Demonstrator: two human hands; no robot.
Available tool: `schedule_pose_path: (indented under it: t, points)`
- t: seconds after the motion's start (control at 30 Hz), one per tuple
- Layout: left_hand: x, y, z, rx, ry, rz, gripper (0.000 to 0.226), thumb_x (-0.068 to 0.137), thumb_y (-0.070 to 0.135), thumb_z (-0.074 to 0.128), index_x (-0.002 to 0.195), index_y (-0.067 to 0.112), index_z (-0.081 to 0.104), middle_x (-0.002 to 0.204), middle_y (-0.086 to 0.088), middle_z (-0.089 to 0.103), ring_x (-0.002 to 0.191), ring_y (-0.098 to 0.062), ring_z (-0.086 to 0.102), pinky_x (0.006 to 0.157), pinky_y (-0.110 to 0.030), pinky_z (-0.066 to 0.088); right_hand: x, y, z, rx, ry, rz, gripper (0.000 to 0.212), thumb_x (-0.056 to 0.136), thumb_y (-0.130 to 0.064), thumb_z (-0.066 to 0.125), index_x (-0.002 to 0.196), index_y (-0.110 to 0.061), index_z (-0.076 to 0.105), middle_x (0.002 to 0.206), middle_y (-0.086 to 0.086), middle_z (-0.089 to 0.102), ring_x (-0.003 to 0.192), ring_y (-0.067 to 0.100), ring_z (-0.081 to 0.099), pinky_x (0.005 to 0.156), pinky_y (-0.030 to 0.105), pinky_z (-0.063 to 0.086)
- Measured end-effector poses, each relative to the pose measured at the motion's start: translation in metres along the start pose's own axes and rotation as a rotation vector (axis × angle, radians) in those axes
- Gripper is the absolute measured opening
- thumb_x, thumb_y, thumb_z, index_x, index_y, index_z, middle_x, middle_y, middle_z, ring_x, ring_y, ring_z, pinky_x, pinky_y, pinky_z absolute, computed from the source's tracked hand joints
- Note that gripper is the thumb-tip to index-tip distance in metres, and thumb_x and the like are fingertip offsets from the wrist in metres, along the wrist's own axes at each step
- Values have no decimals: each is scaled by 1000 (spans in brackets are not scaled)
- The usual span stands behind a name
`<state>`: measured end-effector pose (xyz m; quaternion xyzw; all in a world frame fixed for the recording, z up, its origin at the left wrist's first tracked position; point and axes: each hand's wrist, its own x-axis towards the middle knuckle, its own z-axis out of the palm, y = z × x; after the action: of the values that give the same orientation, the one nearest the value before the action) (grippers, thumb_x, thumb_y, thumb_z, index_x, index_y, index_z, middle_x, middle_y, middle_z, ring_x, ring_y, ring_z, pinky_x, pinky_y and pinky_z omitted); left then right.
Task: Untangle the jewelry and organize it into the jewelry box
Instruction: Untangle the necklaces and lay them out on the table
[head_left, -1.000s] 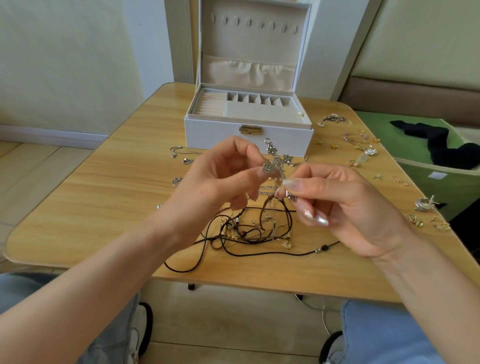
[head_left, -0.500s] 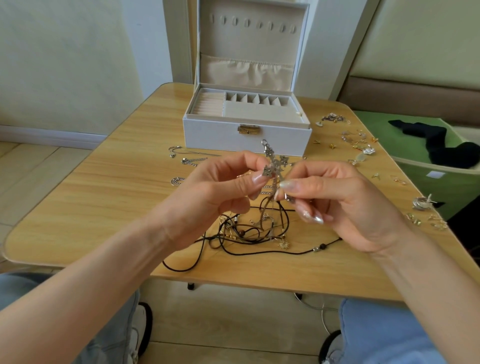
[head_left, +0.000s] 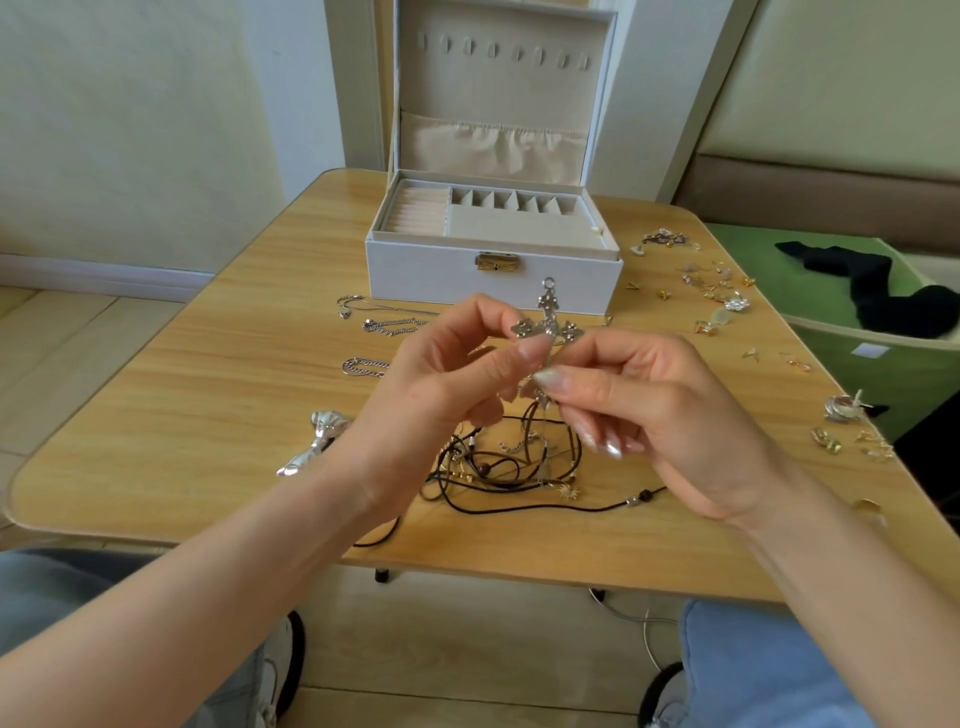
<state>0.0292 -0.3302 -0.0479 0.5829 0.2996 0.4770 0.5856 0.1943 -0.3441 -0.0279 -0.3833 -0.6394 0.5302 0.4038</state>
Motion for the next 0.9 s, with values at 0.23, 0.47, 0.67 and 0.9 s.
schedule_pose_path:
  t: [0.23,0.47,0.67,0.9]
  points:
    - [-1,-1,1,11,124,-9,12,72,23,69,65,19,60,63,9,57,50,-2,43,47,-11,34,-1,5,6,-47,95,-38,17,75,-17,63,71,-2,59,45,0,50,38,6,40,39,13,31]
    - [0,4,1,43,126,-18,17,69,21,70,68,17,53,58,13,53,48,-3,39,45,-12,32,0,3,4,-42,156,-68,15,73,-15,69,64,-9,58,43,-1,51,36,7,39,36,15,28]
    - [-2,3,3,-2,97,42,17,75,20,67,78,14,51,56,8,47,47,-6,34,44,-13,28,3,6,7,93,176,-33,13,74,-15,62,62,-11,57,42,-1,49,35,7,38,35,13,28]
    - [0,-3,4,-163,113,69,10,76,15,64,73,16,54,63,2,54,49,-7,35,43,-14,29,3,12,20,463,97,36,13,77,-12,62,64,-12,60,44,-1,49,34,6,37,36,14,27]
